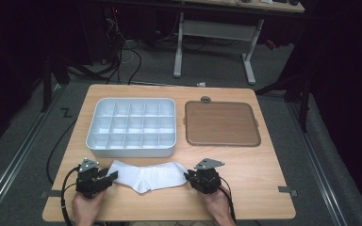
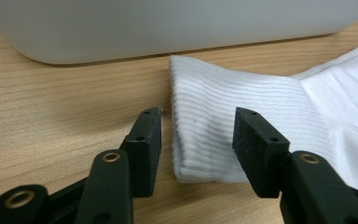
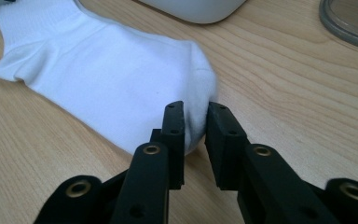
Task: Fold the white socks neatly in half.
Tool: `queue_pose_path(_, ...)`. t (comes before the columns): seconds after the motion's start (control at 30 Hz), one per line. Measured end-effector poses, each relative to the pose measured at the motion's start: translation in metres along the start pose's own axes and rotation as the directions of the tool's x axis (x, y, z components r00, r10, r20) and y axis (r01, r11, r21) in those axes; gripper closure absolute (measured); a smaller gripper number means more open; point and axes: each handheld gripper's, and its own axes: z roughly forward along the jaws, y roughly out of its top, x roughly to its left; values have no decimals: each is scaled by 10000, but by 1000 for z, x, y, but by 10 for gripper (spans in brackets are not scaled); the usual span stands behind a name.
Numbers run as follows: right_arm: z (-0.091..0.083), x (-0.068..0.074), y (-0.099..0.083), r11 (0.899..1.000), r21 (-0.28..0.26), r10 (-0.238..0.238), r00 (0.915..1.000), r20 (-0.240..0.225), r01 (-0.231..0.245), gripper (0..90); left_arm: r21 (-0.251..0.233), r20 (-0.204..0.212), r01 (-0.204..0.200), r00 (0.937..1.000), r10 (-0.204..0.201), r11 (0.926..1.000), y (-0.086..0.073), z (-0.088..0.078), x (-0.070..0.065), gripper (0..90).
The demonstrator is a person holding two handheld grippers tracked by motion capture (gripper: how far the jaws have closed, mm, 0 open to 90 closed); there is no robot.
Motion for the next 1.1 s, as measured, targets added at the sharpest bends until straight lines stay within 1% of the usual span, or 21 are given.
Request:
queue_pose_path(0.13, -1, -1, -3, 10000, 26, -91, 9999, 47, 91, 830, 18, 36, -129, 9999, 129, 9999, -3, 1, -4, 554)
queue_pose_path(0.17, -1, -2, -4, 9999, 33, -101, 9999, 56, 100, 834, 39, 31, -187, 9998, 187, 9998, -4, 1, -4, 554)
queue_pose_path(0.23, -1, -2, -5, 9999, 36, -107, 9999, 68, 106, 837, 35, 47, -152, 9999, 152, 9999, -4, 1, -5, 557)
queue_pose_path(0.33, -4, -4, -6, 9999, 25, -111, 9998, 159, 111, 842, 94, 90, -269, 9996, 268, 9996, -6, 2, -8, 561)
queue_pose_path(0.43, -5, -5, -7, 10000, 2, -98, 9998, 176, 98, 844, 105, 117, -291, 9995, 289, 9995, -8, 3, -10, 561)
queue_pose_path(0.5, -8, -7, -9, 10000, -22, -67, 9997, 229, 67, 845, 113, 165, -362, 9992, 360, 9993, -9, 4, -13, 561)
queue_pose_path(0.63, -10, -10, -12, 10000, -39, 42, 9996, 275, -41, 845, 121, 239, -332, 9992, 329, 9994, -12, 5, -16, 561)
queue_pose_path(0.7, -11, -11, -12, 9999, -36, 94, 9995, 311, -93, 845, 148, 259, -384, 9989, 380, 9992, -12, 5, -17, 561)
queue_pose_path(0.77, -13, -13, -14, 9999, -65, 99, 9993, 350, -97, 845, 170, 312, -397, 9987, 392, 9991, -14, 6, -19, 560)
queue_pose_path(0.93, -18, -19, -18, 9995, -107, 291, 9986, 447, -287, 845, 202, 400, -455, 9982, 447, 9988, -18, 8, -26, 555)
queue_pose_path(1.1, -22, -23, -21, 9992, -133, 379, 9981, 484, -373, 846, 234, 469, -408, 9981, 397, 9989, -21, 10, -31, 551)
